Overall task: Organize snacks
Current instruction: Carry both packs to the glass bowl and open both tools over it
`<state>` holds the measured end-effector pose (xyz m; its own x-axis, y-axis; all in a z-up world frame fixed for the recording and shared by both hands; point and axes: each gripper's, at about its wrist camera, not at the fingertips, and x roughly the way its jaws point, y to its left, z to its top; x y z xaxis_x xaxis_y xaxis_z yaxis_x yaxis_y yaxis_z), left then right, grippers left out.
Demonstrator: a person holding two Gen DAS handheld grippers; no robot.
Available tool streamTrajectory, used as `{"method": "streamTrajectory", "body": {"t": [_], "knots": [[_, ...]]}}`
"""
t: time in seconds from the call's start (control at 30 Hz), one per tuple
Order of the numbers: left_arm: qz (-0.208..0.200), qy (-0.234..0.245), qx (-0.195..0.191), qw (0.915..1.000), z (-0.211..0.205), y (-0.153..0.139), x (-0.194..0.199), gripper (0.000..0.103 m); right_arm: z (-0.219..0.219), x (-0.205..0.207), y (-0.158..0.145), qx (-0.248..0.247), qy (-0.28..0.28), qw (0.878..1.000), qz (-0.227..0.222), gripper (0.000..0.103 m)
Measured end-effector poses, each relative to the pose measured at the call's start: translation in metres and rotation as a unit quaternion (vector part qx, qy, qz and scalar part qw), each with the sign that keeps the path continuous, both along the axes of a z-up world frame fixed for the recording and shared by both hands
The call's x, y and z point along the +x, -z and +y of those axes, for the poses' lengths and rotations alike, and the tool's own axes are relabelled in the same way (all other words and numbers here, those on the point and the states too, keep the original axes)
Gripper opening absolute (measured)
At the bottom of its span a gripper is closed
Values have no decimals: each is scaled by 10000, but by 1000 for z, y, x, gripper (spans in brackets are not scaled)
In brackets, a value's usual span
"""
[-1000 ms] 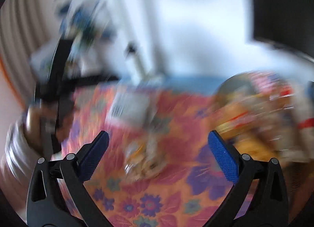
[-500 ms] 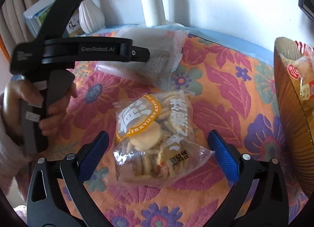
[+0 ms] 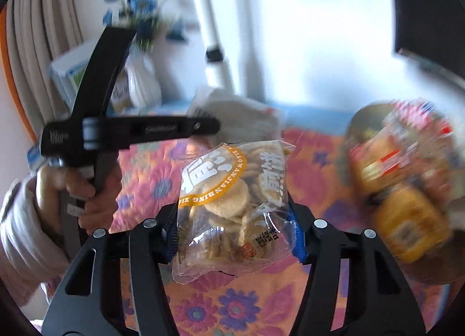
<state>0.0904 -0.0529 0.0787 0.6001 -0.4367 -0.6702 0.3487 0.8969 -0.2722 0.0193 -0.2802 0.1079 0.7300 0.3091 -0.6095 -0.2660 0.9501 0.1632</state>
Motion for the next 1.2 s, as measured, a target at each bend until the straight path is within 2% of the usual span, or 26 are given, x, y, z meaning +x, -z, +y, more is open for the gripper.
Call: {"method": "streamTrajectory", "body": {"t": [0.17,0.27,0.33,0.43,0.5,0.57,0.6,0.63,0.67,0.7,0.73,0.77,0.8,0.97,1.2], "knots": [[-297,201,-442,9984,-5,-50,-7,15,-45,-9,-40,217,497,9979,-366,59],[-501,457,-718,9951,-25,-80,-9,15,-80,-15,-58,223,980,9937,-490,59],[-464,705,-1028,9911,-43,-95,-6,15,-105,-16,-67,250,1330,9895,-503,59],[-366,918,-1255,9872,-73,-100,1,15,-138,-16,-72,350,1728,9833,-444,59],[-62,1090,-1562,9817,-97,-93,12,15,-153,-13,-69,289,1927,9800,-412,60],[203,1195,-1666,9785,-118,-81,23,16,-168,-3,-62,316,1988,9793,-234,68],[368,1228,-1558,9794,-128,-72,30,18,-175,1,-58,335,1997,9792,-141,80],[607,1238,-1232,9828,-142,-59,37,22,-180,5,-55,372,2014,9788,-93,87],[831,1117,-808,9870,-154,-46,45,30,-184,6,-54,421,2027,9783,-56,87],[915,938,-539,9899,-157,-39,48,52,-192,5,-52,513,2036,9777,-13,88],[931,698,-355,9926,-156,-33,51,83,-196,4,-52,570,2050,9771,-24,89],[864,567,-304,9942,-153,-32,51,93,-197,2,-52,580,2079,9764,-40,90],[761,523,-267,9954,-150,-32,49,96,-200,0,-53,583,2123,9754,-63,90],[205,673,410,9967,-159,-41,34,97,-205,-8,-53,806,2231,9714,-148,94],[20,512,423,9978,-139,-51,22,97,-209,-23,-55,1132,2365,9647,-243,95]]}}
